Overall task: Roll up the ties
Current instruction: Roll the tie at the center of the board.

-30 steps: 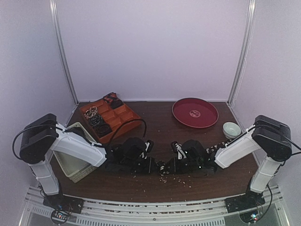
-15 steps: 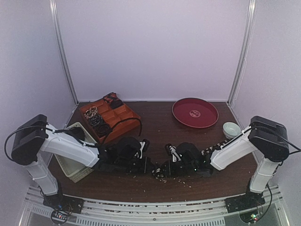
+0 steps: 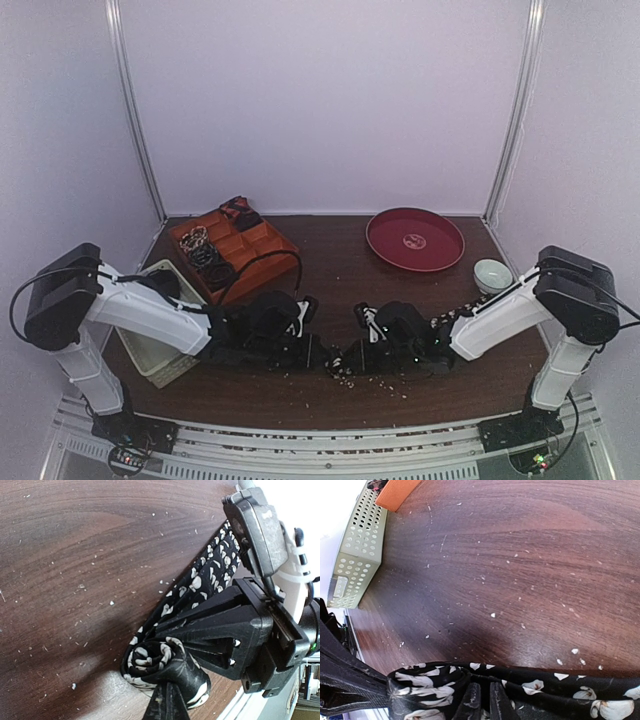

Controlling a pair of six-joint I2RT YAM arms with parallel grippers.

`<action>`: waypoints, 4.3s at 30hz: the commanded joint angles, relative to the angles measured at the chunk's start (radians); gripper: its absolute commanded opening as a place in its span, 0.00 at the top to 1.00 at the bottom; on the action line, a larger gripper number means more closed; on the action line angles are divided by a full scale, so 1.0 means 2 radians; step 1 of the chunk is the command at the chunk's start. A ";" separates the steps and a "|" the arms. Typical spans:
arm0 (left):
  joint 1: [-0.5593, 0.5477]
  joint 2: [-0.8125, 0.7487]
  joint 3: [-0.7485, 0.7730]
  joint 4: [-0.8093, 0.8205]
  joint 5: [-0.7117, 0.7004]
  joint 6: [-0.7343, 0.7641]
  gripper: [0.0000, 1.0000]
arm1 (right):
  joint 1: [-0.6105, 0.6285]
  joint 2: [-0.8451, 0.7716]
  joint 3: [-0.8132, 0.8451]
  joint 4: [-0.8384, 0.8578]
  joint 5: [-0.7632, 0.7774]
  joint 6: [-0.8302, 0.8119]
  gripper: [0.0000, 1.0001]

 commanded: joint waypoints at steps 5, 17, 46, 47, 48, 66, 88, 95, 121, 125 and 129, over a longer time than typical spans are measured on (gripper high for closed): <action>-0.003 0.016 0.022 0.006 -0.006 0.010 0.99 | -0.002 -0.026 0.012 -0.053 0.020 -0.009 0.85; -0.003 0.022 0.033 0.005 -0.004 0.012 0.99 | -0.009 -0.042 0.015 -0.104 0.055 -0.023 0.86; -0.002 0.113 0.112 0.030 0.021 0.021 1.00 | -0.017 -0.117 -0.026 -0.099 0.067 -0.035 0.61; -0.002 0.113 0.111 0.030 0.021 0.020 1.00 | -0.018 -0.111 -0.023 -0.103 0.065 -0.036 0.62; -0.002 0.111 0.111 0.031 0.019 0.020 1.00 | -0.018 -0.105 -0.022 -0.106 0.061 -0.036 0.63; 0.008 0.000 -0.020 0.059 -0.017 0.009 0.83 | -0.004 -0.062 -0.062 -0.025 -0.001 0.016 0.73; -0.004 -0.033 -0.051 0.091 0.001 0.011 0.90 | 0.028 -0.014 -0.027 0.004 0.014 0.050 0.79; -0.020 0.029 -0.018 0.123 0.044 0.018 0.98 | 0.028 -0.018 -0.029 -0.009 0.021 0.043 0.78; -0.054 0.007 -0.007 0.025 -0.056 0.348 0.24 | 0.021 -0.028 -0.030 -0.024 0.023 0.016 0.79; -0.055 0.027 0.002 0.021 -0.074 0.370 0.23 | 0.019 -0.028 -0.030 -0.025 0.021 0.016 0.79; -0.055 0.037 0.007 0.015 -0.096 0.386 0.21 | 0.018 -0.026 -0.029 -0.023 0.018 0.015 0.79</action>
